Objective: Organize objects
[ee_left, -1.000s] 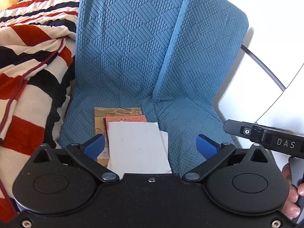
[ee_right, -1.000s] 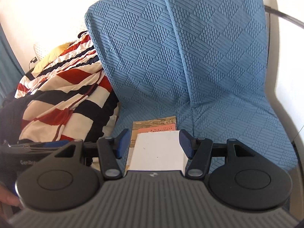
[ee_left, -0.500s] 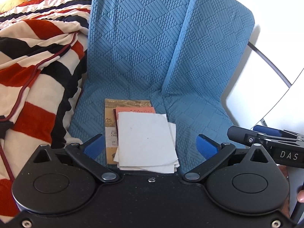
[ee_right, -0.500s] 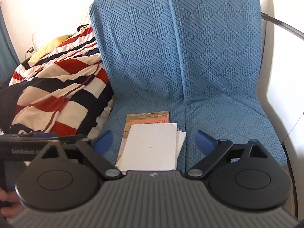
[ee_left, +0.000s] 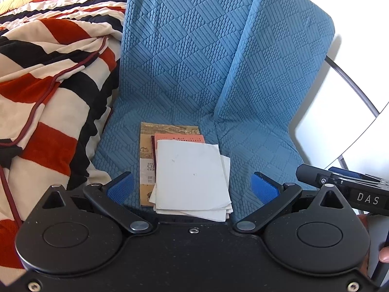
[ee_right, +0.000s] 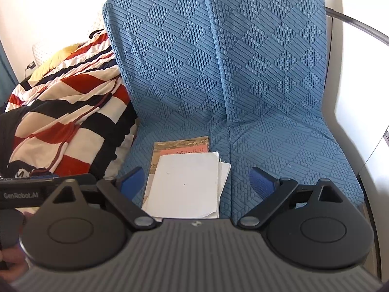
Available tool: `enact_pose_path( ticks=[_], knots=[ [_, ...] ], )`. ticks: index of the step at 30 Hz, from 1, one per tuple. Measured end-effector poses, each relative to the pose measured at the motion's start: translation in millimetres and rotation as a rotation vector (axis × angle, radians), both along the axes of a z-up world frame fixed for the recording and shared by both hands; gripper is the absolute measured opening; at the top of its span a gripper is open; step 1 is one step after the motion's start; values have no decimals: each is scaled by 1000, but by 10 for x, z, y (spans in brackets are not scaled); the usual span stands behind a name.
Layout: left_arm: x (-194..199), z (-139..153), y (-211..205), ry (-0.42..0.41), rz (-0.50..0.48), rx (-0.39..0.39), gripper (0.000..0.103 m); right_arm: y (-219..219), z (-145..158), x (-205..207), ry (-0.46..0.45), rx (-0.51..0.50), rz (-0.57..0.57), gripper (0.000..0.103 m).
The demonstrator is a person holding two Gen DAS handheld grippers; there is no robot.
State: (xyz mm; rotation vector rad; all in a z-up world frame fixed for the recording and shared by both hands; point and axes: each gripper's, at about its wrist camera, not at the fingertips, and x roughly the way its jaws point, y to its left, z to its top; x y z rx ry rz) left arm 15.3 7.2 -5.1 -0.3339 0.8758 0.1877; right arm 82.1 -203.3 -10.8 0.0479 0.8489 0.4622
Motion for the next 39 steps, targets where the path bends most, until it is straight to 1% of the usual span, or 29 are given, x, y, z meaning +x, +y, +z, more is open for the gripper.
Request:
enact_pose_path(
  ticks=[3,8,11,15,18,21,23,32,39],
  knots=[
    [14,-25,-8,19,-2,-7,102,6,-33,15,23,-12,1,94],
    [68,-94,-18,75,-8,-11,102,20,-119,57,81,-41,1,94],
    [74,-112,-25,87,-10,-14,102,27,-150,57,90,-60,-6,94],
    [25,-59,-53,46,8,15,102,-5,-108,32,59,-25,-9,94],
    [-11,20,-49,-1,38,36,102,-18,-34,-4,0,-5,2,94],
    [-18,61,-65,-16,37,49,102,-39,33,-26,-45,19,7,94],
    [-1,75,-48,-16,33,48,102,-48,53,-28,-58,22,5,94],
    [11,32,-30,5,34,39,102,-38,9,9,-28,-1,-3,94],
    [18,34,-39,7,29,44,102,-24,22,-6,-30,-14,2,94]
  ],
)
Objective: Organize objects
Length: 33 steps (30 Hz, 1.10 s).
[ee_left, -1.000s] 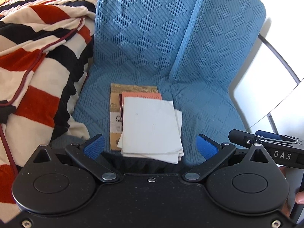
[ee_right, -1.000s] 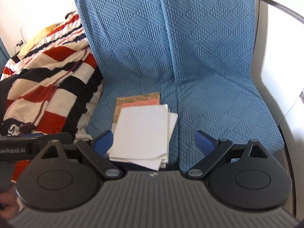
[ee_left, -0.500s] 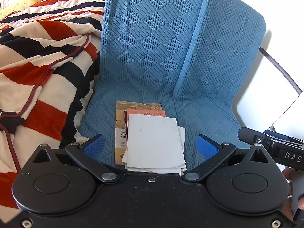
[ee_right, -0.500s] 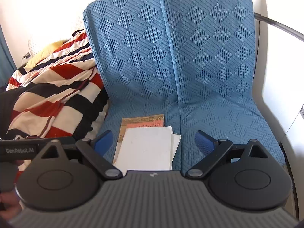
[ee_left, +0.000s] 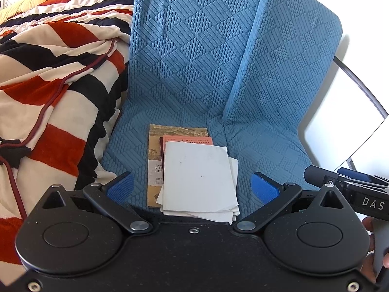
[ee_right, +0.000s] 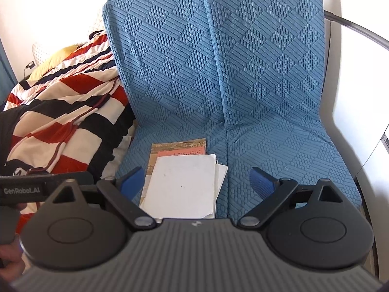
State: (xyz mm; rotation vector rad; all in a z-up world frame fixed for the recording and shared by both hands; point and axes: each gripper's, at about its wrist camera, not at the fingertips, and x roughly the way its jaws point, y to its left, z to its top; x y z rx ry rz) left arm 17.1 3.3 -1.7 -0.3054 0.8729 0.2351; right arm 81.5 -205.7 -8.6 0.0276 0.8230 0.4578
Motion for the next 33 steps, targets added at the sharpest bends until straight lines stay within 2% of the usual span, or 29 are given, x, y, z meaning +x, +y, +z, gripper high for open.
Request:
enact_pose_path(
  ticks=[4,7,9,13,16,20,24,28,33],
  knots=[
    [5,-8,-7,11,-1,-4,102,-4,8,-1,1,-1,5,94],
    [49,-72,1,70,-11,-40,102,-8,0,-7,10,-6,8,94],
    [78,-134,-7,110,-16,-43,102,-8,-38,1,38,-12,15,94],
    [51,-196,-82,134,-20,-21,102,15,-150,14,98,-46,20,94],
    [3,-151,-96,99,-12,-24,102,3,-148,-3,97,-30,17,94],
    [-32,-56,-84,40,-6,-2,102,-58,-41,-44,38,37,13,94],
    [-8,-38,-95,33,-8,5,102,-95,-2,-27,14,54,8,94],
    [101,-103,-87,19,-15,-11,102,-112,-54,13,32,41,-11,94],
    [424,-224,-109,4,-17,4,102,-167,-143,118,38,28,-58,94]
  ],
)
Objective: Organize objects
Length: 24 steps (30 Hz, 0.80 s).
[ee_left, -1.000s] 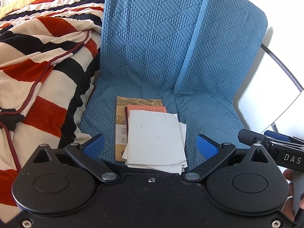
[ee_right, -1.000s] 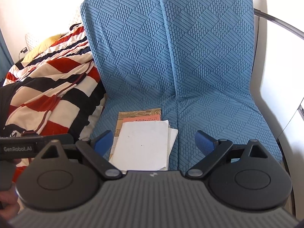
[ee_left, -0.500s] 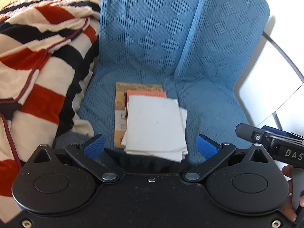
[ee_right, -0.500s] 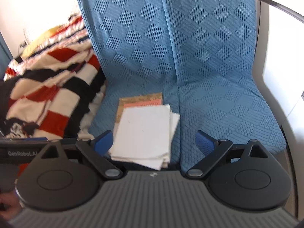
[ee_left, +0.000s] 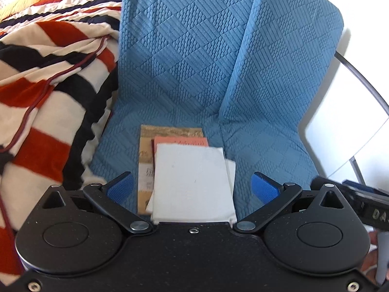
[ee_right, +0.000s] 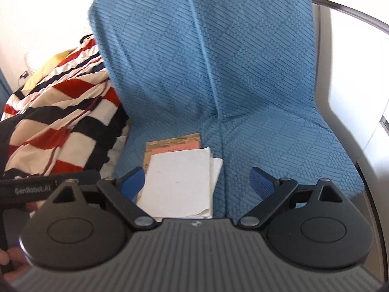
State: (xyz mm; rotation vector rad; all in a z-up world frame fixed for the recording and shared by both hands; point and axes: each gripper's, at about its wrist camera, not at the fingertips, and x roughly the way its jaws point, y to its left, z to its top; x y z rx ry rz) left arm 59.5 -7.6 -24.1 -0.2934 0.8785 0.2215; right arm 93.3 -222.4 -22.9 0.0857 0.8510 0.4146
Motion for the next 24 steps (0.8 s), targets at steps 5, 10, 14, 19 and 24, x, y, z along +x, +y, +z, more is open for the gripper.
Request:
enact_pose_path(
  ticks=[5,10,14,19,24],
  knots=[
    [539,-307,-102,-24,-19,11,102,-93,-119,181,-18,-2,-45,94],
    [1219,-876,-440,-43,-30,7,103,-269,-345,473,-44,-8,-114,94],
    [1748,-1352,-902,-52,-82,5,103,-553,-557,764,-44,2,-189,94],
    [2398,-1981,-1421,0,-110,-46,103,-972,-810,1080,-82,-22,-289,94],
    [2844,-2535,-1738,36,-95,-30,103,-1330,-1072,1334,-59,-54,-372,94]
  ],
)
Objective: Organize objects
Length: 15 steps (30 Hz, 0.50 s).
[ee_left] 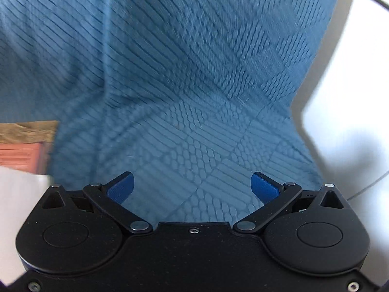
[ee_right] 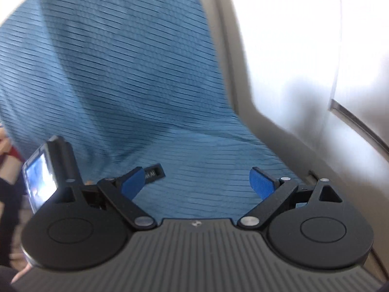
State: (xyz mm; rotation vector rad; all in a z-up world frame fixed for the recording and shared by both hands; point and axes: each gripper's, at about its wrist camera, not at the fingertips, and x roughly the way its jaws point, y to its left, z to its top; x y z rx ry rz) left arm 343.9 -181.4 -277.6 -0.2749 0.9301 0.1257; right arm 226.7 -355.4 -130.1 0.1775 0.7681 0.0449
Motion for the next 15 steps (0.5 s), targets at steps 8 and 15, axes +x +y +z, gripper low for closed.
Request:
enact_pose_path(
  ticks=[8,15],
  knots=[
    [372,-518,-278,-36,0,214,103,-98,-213,99,47,25,42,94],
    [505,-611,-255,-91,50,232,103,152,-196,166,48,48,116,94]
  ],
)
